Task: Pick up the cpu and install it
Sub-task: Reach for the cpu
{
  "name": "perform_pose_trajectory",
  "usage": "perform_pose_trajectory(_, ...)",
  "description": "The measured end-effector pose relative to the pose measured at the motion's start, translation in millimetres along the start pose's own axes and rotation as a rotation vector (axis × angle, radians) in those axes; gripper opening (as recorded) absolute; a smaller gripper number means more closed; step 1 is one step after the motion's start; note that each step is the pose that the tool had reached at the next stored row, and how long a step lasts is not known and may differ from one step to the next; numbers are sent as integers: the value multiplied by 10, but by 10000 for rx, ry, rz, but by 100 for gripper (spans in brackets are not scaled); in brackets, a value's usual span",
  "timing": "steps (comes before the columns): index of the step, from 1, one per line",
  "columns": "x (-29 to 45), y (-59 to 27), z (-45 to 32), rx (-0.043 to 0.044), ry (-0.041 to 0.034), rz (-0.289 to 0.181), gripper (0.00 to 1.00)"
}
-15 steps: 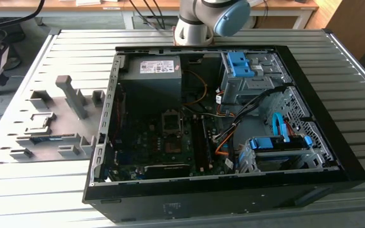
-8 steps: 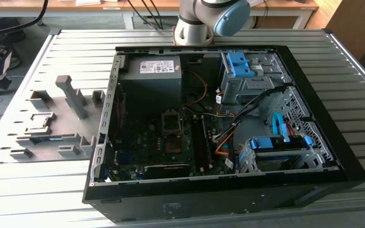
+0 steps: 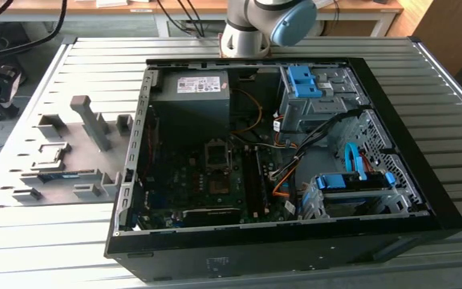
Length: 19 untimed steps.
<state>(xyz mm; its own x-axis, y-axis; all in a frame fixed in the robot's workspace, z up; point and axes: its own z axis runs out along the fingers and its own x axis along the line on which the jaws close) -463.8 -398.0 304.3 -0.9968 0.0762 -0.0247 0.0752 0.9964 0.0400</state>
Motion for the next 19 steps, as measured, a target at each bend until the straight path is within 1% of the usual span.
perform_pose_trajectory(3,-3,4,29,201,-16,-20,10)
perform_pose_trajectory(4,-6,7,47,231,-18,-35,10)
perform_pose_trajectory(11,-39,21,176,232,-5,-195,10)
perform_pose_trajectory(19,-72,49,324,268,3,-318,10)
